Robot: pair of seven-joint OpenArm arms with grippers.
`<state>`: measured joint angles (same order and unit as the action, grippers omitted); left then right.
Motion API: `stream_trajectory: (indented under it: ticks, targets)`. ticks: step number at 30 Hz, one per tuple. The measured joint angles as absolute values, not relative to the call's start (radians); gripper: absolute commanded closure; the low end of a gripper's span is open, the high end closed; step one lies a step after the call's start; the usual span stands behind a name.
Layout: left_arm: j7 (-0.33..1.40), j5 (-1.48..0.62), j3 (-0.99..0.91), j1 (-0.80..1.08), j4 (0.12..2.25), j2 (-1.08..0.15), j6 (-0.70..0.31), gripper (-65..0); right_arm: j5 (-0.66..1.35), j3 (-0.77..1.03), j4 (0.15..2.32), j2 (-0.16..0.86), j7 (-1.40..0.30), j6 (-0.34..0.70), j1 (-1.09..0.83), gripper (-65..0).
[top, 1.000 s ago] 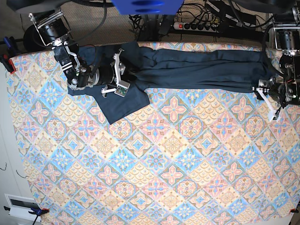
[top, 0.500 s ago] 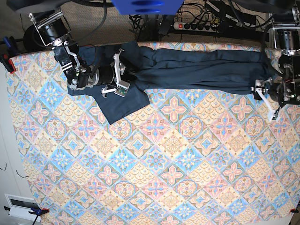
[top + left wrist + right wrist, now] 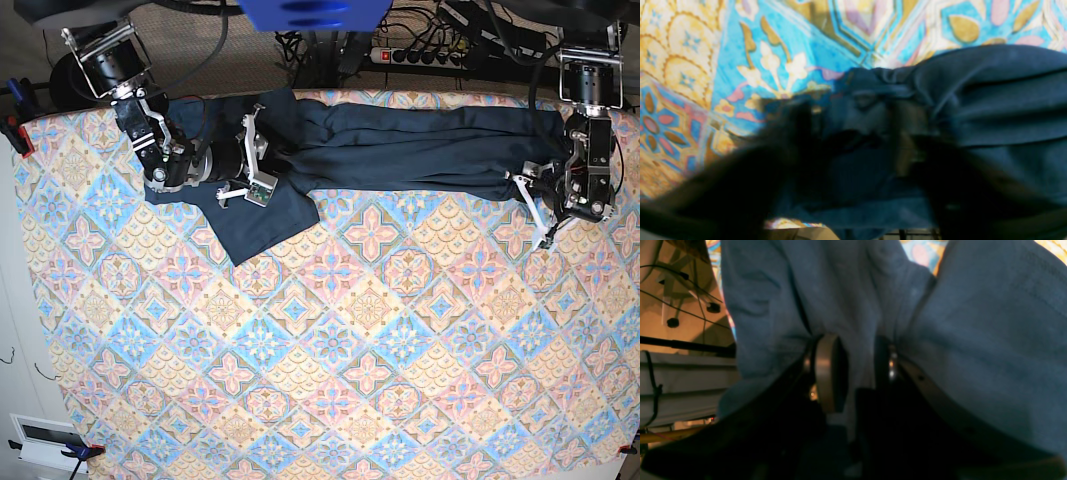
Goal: Layout the t-shirt on the table in an organized manner, then fold the t-shirt properly
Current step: 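Press and release the folded end with the left gripper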
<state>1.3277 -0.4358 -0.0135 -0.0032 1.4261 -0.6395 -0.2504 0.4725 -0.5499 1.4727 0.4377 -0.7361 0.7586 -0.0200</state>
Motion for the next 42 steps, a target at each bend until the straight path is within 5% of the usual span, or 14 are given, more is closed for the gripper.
stream_trajectory:
  ticks: [3,24,35,42]
  targets:
    - [1.322,-0.389,-0.067,0.003,1.425,-0.649,-0.25,0.0,0.472,-0.55,1.473,0.438,-0.733,0.759,-0.02,-18.8]
    - [1.387,-0.376,-0.466,0.065,1.42,-0.68,-0.241,-2.1,0.473,-0.55,1.472,0.438,-0.739,0.759,-0.02,-18.8]
    - [1.409,-0.984,-0.591,0.224,1.656,-0.663,-0.239,-2.3,0.473,-0.521,1.472,0.432,-0.739,0.76,-0.026,-18.8]
    - [1.408,-1.067,-0.562,0.303,1.724,-0.593,-0.231,-29.5,0.473,-0.519,1.471,0.432,-0.744,0.763,-0.024,-18.8]
